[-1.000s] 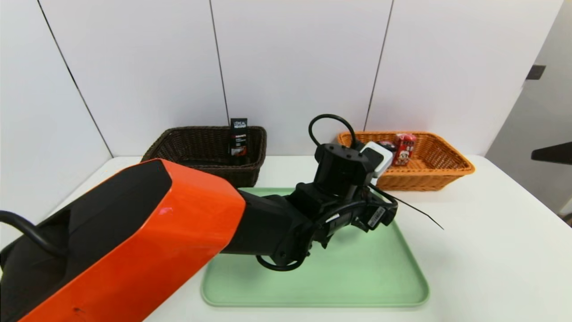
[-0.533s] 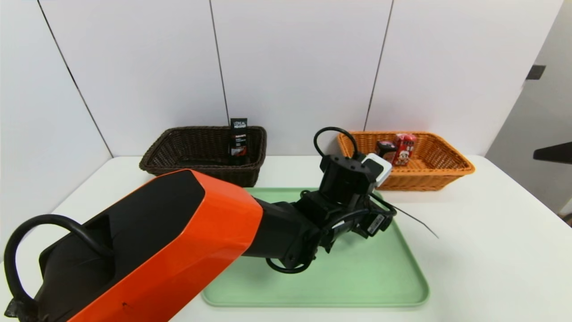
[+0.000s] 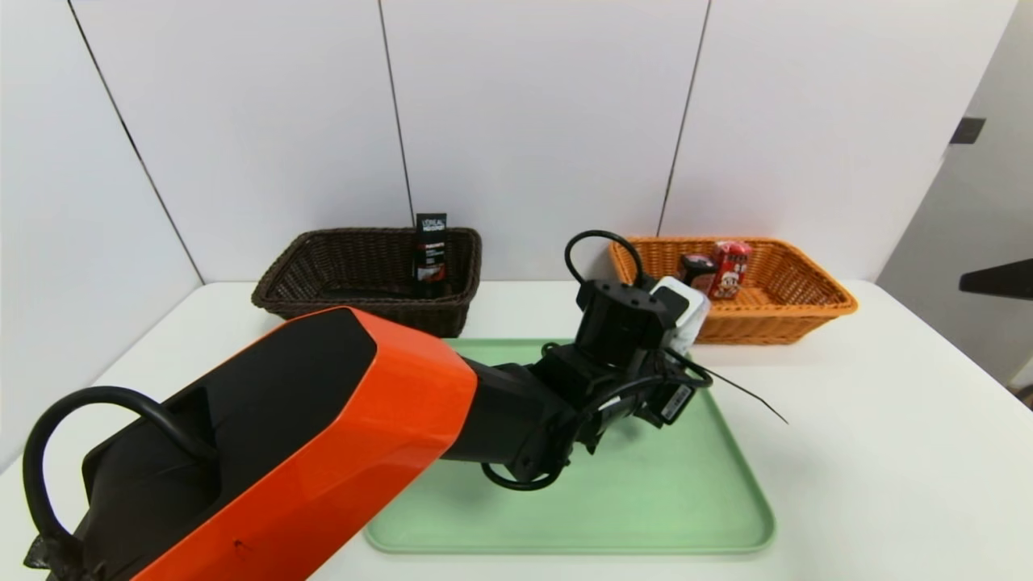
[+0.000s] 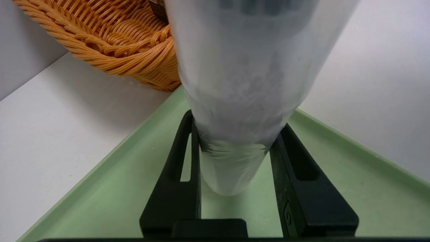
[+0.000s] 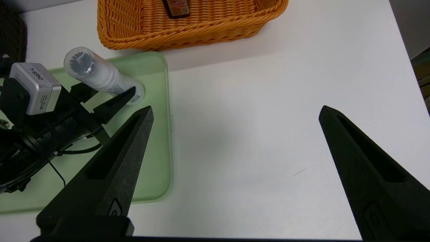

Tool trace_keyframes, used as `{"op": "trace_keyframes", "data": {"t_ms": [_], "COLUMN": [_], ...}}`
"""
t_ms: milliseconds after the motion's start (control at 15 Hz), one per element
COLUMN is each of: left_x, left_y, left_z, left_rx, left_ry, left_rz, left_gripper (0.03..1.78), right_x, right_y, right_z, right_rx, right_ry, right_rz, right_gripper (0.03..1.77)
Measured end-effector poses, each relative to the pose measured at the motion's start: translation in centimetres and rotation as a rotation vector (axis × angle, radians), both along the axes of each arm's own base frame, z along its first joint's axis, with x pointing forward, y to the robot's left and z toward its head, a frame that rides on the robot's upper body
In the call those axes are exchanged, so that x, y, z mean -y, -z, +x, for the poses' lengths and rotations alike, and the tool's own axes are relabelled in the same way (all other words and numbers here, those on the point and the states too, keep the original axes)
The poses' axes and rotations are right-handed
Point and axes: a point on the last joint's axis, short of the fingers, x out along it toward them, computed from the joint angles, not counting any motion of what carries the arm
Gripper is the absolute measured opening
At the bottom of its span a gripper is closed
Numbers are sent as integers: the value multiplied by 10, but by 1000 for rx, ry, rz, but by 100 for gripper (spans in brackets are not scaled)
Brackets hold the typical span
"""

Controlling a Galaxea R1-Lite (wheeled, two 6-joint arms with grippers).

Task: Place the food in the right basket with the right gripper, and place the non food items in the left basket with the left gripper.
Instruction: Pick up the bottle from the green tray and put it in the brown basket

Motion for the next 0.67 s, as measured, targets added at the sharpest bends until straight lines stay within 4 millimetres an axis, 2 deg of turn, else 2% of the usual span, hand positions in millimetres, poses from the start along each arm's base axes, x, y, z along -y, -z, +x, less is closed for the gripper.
{"op": "trace_keyframes", "data": {"t_ms": [400, 667], "left_x": [-4, -13], "left_y": [-3, -27], "left_z": [1, -7], "left_rx": [-10, 10], "left_ry": [-10, -7], "left_rz": [-11, -37], "left_gripper": [60, 60], "right_x": [0, 0], "right_y": [1, 1], "right_z": [1, 1], "right_rx": [-3, -4], "right_ry": [-1, -1], "right_rz": [1, 0], "right_gripper": [170, 170]}}
